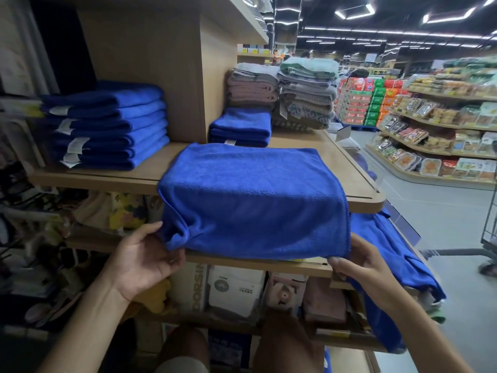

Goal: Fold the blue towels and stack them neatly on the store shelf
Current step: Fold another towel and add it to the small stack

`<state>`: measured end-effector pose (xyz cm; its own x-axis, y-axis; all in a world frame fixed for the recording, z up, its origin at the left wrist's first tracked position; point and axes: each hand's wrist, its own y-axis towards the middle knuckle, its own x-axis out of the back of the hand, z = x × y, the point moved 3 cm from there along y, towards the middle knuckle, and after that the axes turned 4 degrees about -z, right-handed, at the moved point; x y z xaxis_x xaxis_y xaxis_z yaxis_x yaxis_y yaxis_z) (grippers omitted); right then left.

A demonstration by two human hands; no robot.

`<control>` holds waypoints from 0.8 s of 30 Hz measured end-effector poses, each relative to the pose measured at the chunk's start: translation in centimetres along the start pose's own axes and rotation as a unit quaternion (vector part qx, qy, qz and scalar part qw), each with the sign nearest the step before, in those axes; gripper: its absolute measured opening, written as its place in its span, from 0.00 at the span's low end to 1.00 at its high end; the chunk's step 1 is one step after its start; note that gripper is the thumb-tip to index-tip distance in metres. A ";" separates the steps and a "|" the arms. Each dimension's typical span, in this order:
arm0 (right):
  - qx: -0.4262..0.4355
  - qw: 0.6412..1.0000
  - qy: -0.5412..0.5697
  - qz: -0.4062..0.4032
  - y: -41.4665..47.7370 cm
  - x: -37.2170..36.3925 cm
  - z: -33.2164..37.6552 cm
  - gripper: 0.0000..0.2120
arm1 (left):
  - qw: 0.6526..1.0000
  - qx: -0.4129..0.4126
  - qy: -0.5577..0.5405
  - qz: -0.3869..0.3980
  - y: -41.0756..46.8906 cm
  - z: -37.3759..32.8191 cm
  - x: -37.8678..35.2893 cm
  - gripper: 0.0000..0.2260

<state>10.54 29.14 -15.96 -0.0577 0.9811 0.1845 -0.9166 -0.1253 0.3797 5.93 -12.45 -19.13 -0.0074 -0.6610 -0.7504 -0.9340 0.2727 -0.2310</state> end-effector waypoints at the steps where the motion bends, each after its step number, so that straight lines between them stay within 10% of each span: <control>1: -0.008 1.000 0.003 0.007 0.0 0.0 0.1 0.09 | 1.000 0.005 -0.008 0.005 -0.2 0.0 -0.1 0.20; 13: -0.038 0.996 -0.064 -0.055 0.0 1.2 -1.5 0.20 | 0.940 -0.155 0.216 -0.215 -0.7 -1.6 1.4 0.12; 24: -0.027 0.991 -0.085 -0.099 -0.5 1.2 -1.3 0.23 | 0.891 -0.155 0.353 -0.239 -0.9 -1.5 1.6 0.13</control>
<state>10.42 30.57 -17.06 0.1887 0.9460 0.2636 -0.9237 0.0798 0.3748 6.28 -14.81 -19.24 0.2966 -0.9550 -0.0109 -0.9439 -0.2914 -0.1552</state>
